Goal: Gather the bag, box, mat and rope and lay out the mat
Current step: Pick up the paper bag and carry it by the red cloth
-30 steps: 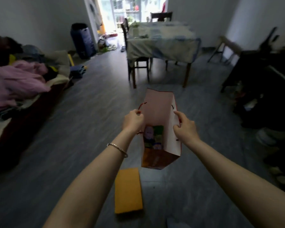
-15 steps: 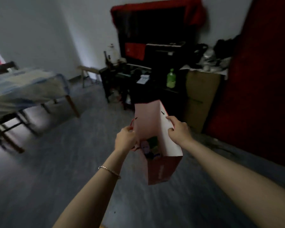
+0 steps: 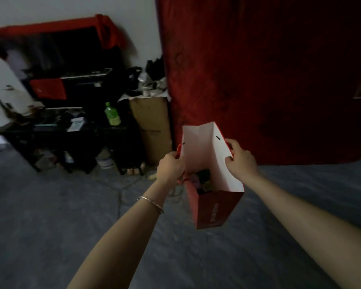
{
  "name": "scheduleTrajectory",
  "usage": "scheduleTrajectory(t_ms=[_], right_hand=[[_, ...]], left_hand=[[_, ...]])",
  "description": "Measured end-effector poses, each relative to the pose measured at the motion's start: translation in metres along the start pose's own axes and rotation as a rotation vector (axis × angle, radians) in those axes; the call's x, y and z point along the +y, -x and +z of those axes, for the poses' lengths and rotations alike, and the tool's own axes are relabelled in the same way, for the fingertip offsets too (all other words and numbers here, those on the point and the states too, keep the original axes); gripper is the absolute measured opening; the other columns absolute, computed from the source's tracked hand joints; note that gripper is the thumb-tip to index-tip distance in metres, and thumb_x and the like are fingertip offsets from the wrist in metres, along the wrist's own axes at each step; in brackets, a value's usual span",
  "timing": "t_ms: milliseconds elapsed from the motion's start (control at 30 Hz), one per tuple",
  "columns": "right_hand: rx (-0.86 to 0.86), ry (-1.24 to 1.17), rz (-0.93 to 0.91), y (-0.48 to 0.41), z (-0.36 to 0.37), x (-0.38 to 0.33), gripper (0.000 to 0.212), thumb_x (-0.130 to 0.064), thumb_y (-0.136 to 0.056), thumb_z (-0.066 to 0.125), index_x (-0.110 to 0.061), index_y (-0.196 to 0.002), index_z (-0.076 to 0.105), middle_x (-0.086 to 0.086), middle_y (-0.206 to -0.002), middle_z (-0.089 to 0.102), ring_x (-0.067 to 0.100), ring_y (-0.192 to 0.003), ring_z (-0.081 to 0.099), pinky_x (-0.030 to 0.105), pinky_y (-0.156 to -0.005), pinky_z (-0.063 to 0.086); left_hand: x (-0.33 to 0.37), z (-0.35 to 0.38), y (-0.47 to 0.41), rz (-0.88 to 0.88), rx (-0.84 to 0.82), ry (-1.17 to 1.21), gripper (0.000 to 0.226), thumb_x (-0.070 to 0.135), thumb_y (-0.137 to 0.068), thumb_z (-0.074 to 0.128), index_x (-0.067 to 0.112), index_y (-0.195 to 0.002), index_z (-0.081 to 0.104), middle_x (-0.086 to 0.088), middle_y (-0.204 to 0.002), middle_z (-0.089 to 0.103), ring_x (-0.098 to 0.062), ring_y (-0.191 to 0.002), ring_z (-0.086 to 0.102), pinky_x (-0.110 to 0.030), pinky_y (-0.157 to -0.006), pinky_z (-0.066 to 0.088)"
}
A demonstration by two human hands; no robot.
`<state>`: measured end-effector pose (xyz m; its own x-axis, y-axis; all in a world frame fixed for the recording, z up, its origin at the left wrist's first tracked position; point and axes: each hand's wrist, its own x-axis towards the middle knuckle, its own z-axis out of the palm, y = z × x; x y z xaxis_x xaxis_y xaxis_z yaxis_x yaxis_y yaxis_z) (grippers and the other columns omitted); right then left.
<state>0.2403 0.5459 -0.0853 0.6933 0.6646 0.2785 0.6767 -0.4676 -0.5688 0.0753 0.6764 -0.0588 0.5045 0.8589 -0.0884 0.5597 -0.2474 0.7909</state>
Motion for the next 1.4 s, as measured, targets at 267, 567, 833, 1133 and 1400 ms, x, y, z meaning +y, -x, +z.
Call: scheduleTrajectory(t_ms=[267,567,833,1133,1400], right_hand=[[0.106,0.035,0.14,-0.019,-0.109,0.154,0.051,-0.009,-0.086,0.05,-0.021,-0.135,0.04,0.004,-0.077,0.065,0.021,-0.056,0.06,0.044,-0.061,0.055],[0.165,0.094,0.314,-0.07,-0.159,0.295,0.05,-0.009,-0.086,0.052,-0.021,-0.134,0.04,0.003,-0.079,0.065,0.016,-0.054,0.059,0.043,-0.055,0.054],[0.17,0.16,0.48,-0.158,-0.193,0.403,0.051,-0.01,-0.088,0.051,-0.026,-0.135,0.038,0.001,-0.067,0.06,0.016,-0.052,0.058,0.035,-0.049,0.054],[0.173,0.189,0.575,-0.242,-0.224,0.531,0.053,-0.012,-0.088,0.049,-0.029,-0.136,0.034,0.001,-0.071,0.059,0.015,-0.055,0.057,0.031,-0.048,0.049],[0.076,0.158,0.549,-0.315,-0.262,0.673,0.054,-0.01,-0.088,0.047,-0.03,-0.136,0.033,0.0,-0.063,0.056,0.015,-0.052,0.055,0.031,-0.044,0.044]], left_hand=[[0.115,0.159,-0.001,0.125,-0.164,-0.036,0.021,0.03,-0.087,0.044,0.016,-0.073,0.053,-0.004,-0.076,0.06,-0.032,-0.081,0.062,-0.032,-0.065,0.043],[0.201,0.31,-0.065,0.206,-0.365,-0.077,0.02,0.031,-0.086,0.044,0.018,-0.084,0.06,-0.007,-0.084,0.066,-0.021,-0.066,0.058,-0.027,-0.065,0.043],[0.286,0.442,-0.158,0.289,-0.476,-0.155,0.018,0.03,-0.081,0.047,0.02,-0.086,0.061,-0.013,-0.099,0.068,-0.035,-0.092,0.063,-0.031,-0.07,0.045],[0.36,0.573,-0.222,0.277,-0.533,-0.168,0.022,0.035,-0.08,0.051,0.019,-0.091,0.062,-0.01,-0.094,0.07,-0.031,-0.087,0.064,-0.032,-0.068,0.047],[0.429,0.703,-0.258,0.178,-0.503,-0.147,0.028,0.031,-0.08,0.052,0.022,-0.103,0.063,-0.009,-0.099,0.069,-0.031,-0.092,0.065,-0.039,-0.078,0.055]])
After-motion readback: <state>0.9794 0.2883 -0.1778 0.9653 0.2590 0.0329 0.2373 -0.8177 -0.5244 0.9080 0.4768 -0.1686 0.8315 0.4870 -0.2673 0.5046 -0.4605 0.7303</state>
